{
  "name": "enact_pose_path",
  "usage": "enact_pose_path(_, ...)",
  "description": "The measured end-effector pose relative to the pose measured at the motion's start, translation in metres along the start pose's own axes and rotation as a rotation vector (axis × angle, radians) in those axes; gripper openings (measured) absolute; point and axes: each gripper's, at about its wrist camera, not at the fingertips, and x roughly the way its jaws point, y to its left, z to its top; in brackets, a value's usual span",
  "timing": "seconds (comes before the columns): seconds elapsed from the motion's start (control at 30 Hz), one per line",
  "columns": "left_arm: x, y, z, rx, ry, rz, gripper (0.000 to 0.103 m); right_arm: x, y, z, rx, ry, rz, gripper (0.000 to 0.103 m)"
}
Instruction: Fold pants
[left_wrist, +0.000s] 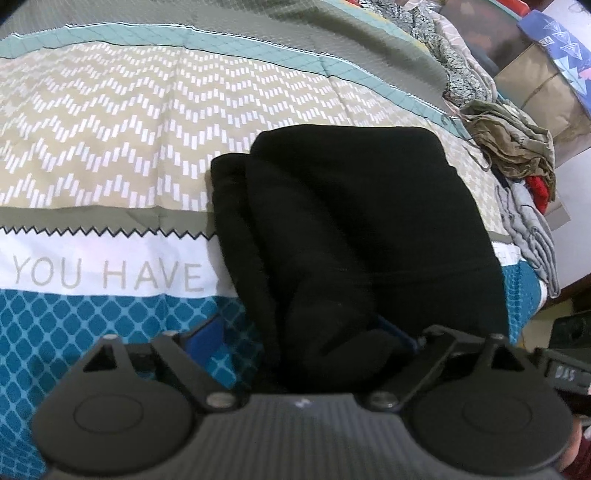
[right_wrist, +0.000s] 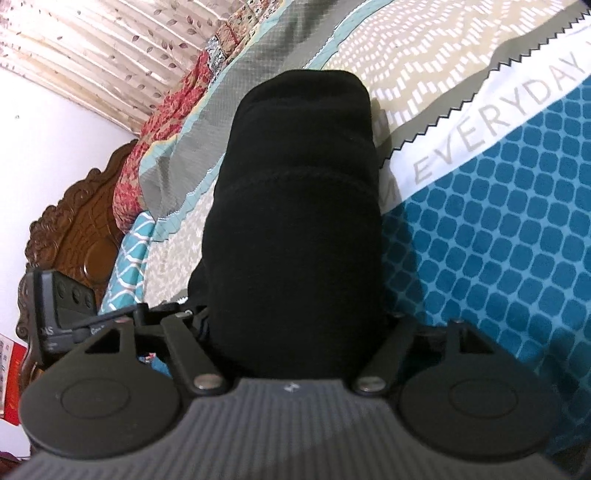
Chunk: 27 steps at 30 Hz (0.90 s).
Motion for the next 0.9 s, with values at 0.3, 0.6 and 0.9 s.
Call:
enact_pose_path(0.3, 0.0, -0.007, 0.001, 0.06, -0.013, 0.063, 0.103, -0.021, -0.008, 0.005, 0.021, -0.088, 0.018, 0.086)
enact_pose_path(0.6, 0.007, -0.005, 0.004, 0.046, 0.005, 0.063, 0.103, -0.013, -0.017, 0.004, 0.058, -0.039, 0.035, 0.094)
enact_pose_path(0.9, 0.01, -0.006, 0.003, 0.041, 0.01, 0.064, 0.103, -0.013, -0.014, -0.002, 0.011, -0.062, 0.025, 0.097)
